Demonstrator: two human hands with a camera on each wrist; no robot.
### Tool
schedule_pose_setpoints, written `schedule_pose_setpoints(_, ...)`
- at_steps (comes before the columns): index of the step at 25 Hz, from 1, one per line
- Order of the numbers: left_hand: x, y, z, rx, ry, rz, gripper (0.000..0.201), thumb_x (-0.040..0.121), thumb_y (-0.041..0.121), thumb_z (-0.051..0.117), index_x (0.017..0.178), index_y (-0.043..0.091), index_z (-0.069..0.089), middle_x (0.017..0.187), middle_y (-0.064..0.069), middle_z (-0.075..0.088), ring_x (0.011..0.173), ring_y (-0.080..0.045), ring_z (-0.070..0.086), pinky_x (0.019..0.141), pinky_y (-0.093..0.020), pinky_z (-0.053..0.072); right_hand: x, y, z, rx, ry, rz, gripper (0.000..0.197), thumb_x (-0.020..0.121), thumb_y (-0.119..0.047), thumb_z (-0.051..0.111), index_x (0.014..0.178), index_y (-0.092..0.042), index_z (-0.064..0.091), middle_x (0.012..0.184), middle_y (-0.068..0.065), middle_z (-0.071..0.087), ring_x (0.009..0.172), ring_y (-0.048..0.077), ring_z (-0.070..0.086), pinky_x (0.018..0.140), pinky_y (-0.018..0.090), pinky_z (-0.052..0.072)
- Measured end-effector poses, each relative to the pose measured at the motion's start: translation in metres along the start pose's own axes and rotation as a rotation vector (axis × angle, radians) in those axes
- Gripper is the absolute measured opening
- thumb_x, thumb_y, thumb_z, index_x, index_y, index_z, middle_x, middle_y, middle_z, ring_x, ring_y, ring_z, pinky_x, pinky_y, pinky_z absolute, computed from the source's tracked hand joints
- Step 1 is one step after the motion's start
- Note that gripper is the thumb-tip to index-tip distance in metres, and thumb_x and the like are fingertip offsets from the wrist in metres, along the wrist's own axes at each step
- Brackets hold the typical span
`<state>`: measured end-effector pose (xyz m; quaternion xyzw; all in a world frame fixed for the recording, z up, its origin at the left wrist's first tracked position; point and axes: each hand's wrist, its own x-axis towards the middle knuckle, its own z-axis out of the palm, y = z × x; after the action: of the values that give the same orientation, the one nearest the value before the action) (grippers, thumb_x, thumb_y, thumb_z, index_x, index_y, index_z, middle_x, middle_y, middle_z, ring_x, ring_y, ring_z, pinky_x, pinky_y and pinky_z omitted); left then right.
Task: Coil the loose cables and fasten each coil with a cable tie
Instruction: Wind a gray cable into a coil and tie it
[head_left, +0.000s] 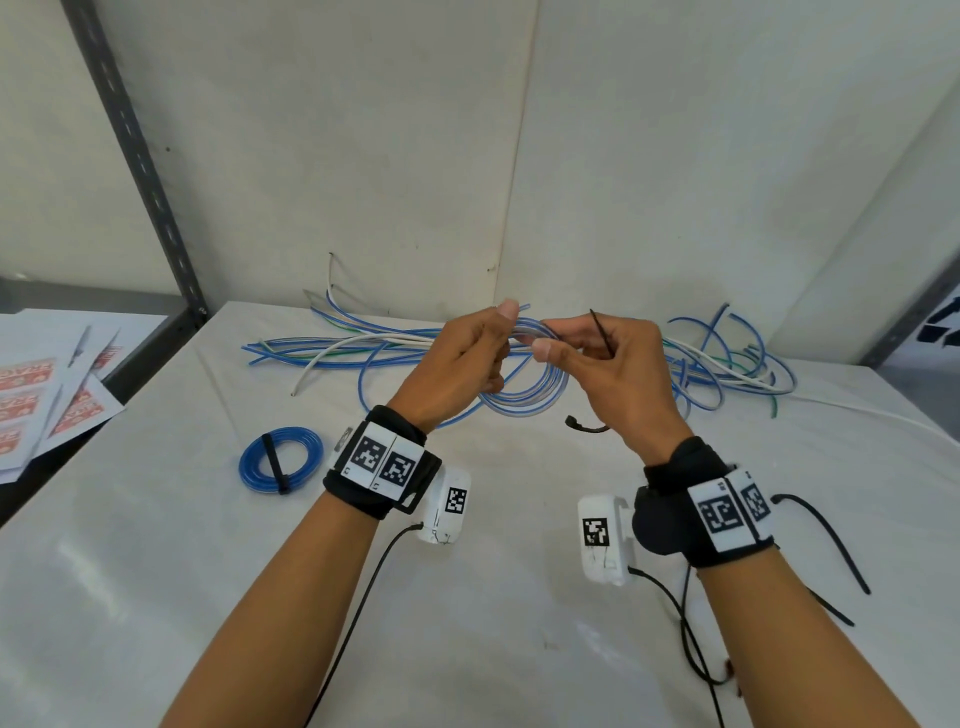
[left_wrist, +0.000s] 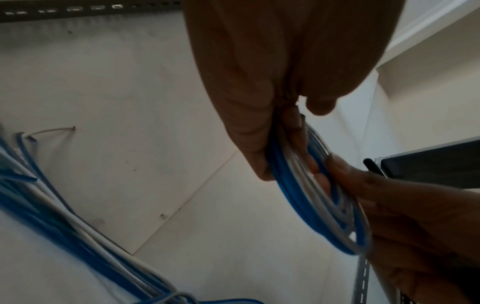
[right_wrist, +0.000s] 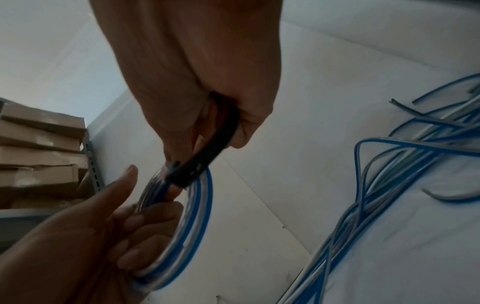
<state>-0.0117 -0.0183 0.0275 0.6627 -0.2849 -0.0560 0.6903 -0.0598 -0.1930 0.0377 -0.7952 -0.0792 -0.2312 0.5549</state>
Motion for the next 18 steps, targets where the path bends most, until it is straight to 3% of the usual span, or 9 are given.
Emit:
schedule_pose_setpoints(3, -0.001, -0.002, -0.003, 0.102, -0.048, -0.013, 0.043, 0.110, 0.035, 0.037, 0.080, 0.009, 0.054, 0.065, -0.002, 0.026, 0.057, -0.014, 0.024, 0.053, -0.031, 0.030, -0.003, -0.001, -0.002, -0.031, -0.022, -0.003, 0.017, 0.084, -0.013, 0.082, 0.100, -0.009, 0.079, 0.092, 0.001, 0.080, 0.091, 0.023, 0.076, 0.088, 0.050, 0.058)
schedule_pose_setpoints(6, 0.000, -0.005, -0.003, 0.157, -0.052, -0.062, 0.042, 0.110, 0.036, 0.035, 0.080, 0.008, 0.047, 0.065, 0.001, 0.027, 0.056, -0.013, 0.025, 0.053, -0.028, 0.033, -0.005, 0.005, 0.000, -0.115, -0.033, -0.015, 0.014, 0.084, -0.020, 0.082, 0.096, -0.027, 0.079, 0.089, -0.006, 0.079, 0.085, 0.032, 0.073, 0.080, 0.055, 0.056)
schedule_pose_setpoints(8, 0.000, -0.007, -0.001, 0.140, -0.023, -0.066, 0.038, 0.110, 0.034, 0.036, 0.083, 0.010, 0.045, 0.067, -0.001, 0.024, 0.056, -0.013, 0.023, 0.052, -0.028, 0.030, -0.004, 0.004, 0.001, -0.226, -0.006, -0.028, 0.013, 0.089, -0.035, 0.076, 0.099, -0.027, 0.078, 0.089, -0.010, 0.078, 0.085, 0.019, 0.073, 0.082, 0.046, 0.057)
schedule_pose_setpoints(10, 0.002, -0.009, -0.001, 0.125, 0.038, -0.065, 0.037, 0.110, 0.033, 0.036, 0.082, 0.011, 0.042, 0.070, -0.004, 0.023, 0.058, -0.014, 0.021, 0.052, -0.029, 0.027, -0.001, -0.001, 0.001, -0.344, 0.127, -0.038, 0.038, 0.097, -0.049, 0.057, 0.091, -0.018, 0.077, 0.077, -0.009, 0.073, 0.075, 0.003, 0.067, 0.075, 0.027, 0.053)
schedule_pose_setpoints(12, 0.005, -0.010, -0.004, 0.112, 0.075, -0.090, 0.037, 0.110, 0.034, 0.036, 0.081, 0.011, 0.040, 0.071, -0.004, 0.023, 0.060, -0.015, 0.019, 0.053, -0.029, 0.027, 0.003, -0.008, 0.002, -0.331, 0.237, 0.000, 0.054, 0.103, -0.042, 0.035, 0.071, -0.011, 0.065, 0.058, -0.008, 0.058, 0.057, 0.005, 0.053, 0.062, 0.025, 0.040)
schedule_pose_setpoints(13, 0.005, -0.010, -0.004, 0.101, 0.087, -0.124, 0.039, 0.110, 0.036, 0.035, 0.081, 0.011, 0.041, 0.069, -0.001, 0.024, 0.060, -0.015, 0.019, 0.053, -0.028, 0.027, 0.004, -0.010, 0.004, -0.274, 0.229, 0.030, 0.048, 0.101, -0.034, 0.032, 0.065, -0.012, 0.055, 0.053, -0.009, 0.049, 0.054, 0.007, 0.044, 0.059, 0.026, 0.033)
schedule_pose_setpoints(15, 0.007, -0.009, -0.003, 0.043, 0.115, -0.211, 0.045, 0.110, 0.040, 0.032, 0.076, 0.012, 0.043, 0.062, 0.006, 0.028, 0.056, -0.013, 0.023, 0.052, -0.028, 0.028, 0.005, -0.014, 0.010, -0.055, 0.123, 0.093, 0.034, 0.100, -0.021, 0.034, 0.069, -0.013, 0.046, 0.053, -0.012, 0.038, 0.052, 0.009, 0.034, 0.054, 0.024, 0.028)
schedule_pose_setpoints(18, 0.008, -0.009, 0.000, 0.007, 0.144, -0.235, 0.046, 0.110, 0.036, 0.032, 0.070, 0.017, 0.044, 0.059, 0.009, 0.031, 0.050, -0.009, 0.027, 0.050, -0.026, 0.028, 0.006, -0.019, 0.017, 0.145, 0.001, 0.132, 0.029, 0.109, -0.016, 0.041, 0.083, -0.011, 0.054, 0.058, -0.012, 0.041, 0.051, 0.007, 0.036, 0.050, 0.020, 0.032)
